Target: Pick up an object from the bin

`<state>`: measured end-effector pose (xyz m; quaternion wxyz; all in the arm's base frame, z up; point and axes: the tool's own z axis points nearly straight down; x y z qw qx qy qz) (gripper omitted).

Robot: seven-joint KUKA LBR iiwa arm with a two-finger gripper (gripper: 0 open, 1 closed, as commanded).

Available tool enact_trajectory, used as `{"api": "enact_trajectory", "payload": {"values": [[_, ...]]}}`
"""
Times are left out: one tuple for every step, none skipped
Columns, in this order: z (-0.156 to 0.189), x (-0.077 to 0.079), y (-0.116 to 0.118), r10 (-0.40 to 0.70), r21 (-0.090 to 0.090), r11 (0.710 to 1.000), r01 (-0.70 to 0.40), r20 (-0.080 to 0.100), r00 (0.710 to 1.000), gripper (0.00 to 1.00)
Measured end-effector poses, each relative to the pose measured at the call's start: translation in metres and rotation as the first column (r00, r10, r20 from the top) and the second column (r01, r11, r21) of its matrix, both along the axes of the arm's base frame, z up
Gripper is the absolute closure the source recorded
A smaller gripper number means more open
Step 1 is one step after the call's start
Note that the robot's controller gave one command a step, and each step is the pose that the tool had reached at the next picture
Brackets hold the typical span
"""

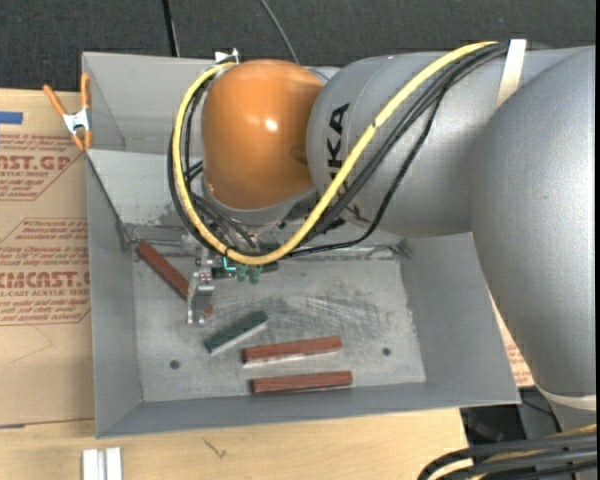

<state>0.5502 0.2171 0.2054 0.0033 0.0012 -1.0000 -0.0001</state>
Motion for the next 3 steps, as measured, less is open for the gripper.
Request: {"api": "enact_trajectory", "payload": {"values": [[0.003,0.0,-0.001,0.0,0.0,1.0,0.0,0.003,1.0,0.0],[0.0,0.002,-0.003,0.047,0.002,0.999,-0.047,0.013,0.999,0.0],[-0.051,-0.02,-0.038,0.343,0.0,0.939,-0.343,0.01,0.939,0.0]]}}
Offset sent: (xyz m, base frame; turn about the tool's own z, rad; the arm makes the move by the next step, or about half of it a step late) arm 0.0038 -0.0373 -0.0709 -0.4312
